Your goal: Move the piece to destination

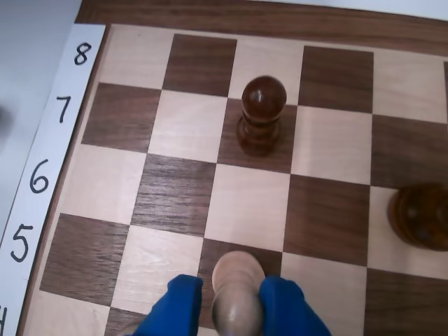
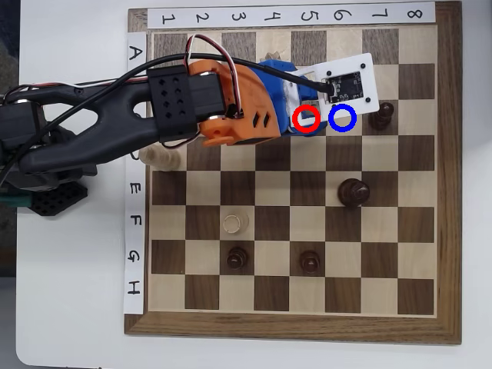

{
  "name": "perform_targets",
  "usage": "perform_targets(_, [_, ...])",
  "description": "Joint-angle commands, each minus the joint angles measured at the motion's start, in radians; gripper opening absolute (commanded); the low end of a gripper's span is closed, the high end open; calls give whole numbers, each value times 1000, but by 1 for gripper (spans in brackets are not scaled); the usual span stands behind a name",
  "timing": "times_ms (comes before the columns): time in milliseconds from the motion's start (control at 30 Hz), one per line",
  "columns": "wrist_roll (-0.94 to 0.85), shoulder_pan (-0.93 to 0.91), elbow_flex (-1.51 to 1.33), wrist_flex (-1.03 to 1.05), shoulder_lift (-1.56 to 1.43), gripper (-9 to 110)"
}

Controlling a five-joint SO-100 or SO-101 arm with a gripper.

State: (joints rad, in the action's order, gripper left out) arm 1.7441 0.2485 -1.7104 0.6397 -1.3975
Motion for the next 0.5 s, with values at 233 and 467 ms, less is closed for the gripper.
perform_targets(233, [377,-17,175,20,-9,11])
perform_targets(467, [368,-20,164,23,-8,11])
